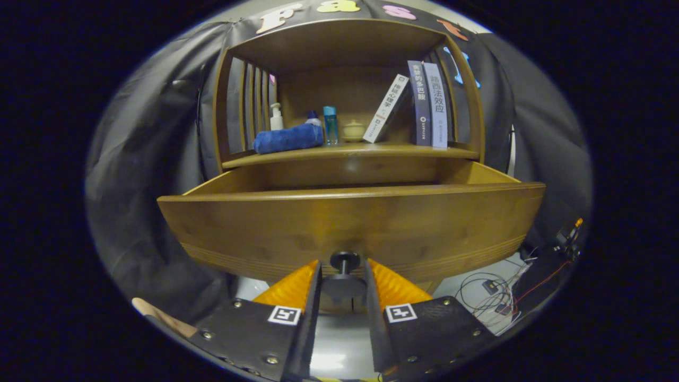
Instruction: Pull open the drawer, take out the items inside it, and place them on the countertop above the cabinet.
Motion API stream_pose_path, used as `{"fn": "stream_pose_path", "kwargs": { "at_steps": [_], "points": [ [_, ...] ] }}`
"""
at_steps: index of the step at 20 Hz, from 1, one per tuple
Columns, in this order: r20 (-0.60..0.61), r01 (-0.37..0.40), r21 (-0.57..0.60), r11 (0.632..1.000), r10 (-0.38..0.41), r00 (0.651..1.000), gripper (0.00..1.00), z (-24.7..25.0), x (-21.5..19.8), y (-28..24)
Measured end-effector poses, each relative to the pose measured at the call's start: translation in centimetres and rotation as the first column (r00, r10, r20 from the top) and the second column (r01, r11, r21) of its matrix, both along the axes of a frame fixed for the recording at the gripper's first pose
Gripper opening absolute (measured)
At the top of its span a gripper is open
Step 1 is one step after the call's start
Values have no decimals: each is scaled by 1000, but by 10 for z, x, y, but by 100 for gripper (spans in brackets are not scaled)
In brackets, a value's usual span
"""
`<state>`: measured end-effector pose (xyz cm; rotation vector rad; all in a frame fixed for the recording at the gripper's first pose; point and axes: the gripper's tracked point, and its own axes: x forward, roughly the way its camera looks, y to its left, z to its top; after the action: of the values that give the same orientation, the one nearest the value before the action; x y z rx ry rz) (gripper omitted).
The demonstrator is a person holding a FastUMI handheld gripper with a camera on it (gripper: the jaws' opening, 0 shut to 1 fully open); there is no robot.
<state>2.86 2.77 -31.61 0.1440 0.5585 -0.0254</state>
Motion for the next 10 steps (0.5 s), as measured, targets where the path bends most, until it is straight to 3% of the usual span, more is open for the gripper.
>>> {"fn": "stream_pose_path", "kwargs": {
  "at_steps": [2, 6, 10],
  "points": [
    [-16, 46, 43, 998, -46, 999, 35, -1, -4, -1],
    [-47, 44, 74, 996, -40, 998, 19, -2, -3, 3],
    [-47, 45, 60, 997, -42, 998, 19, 1, -12, 7]
  ]
}}
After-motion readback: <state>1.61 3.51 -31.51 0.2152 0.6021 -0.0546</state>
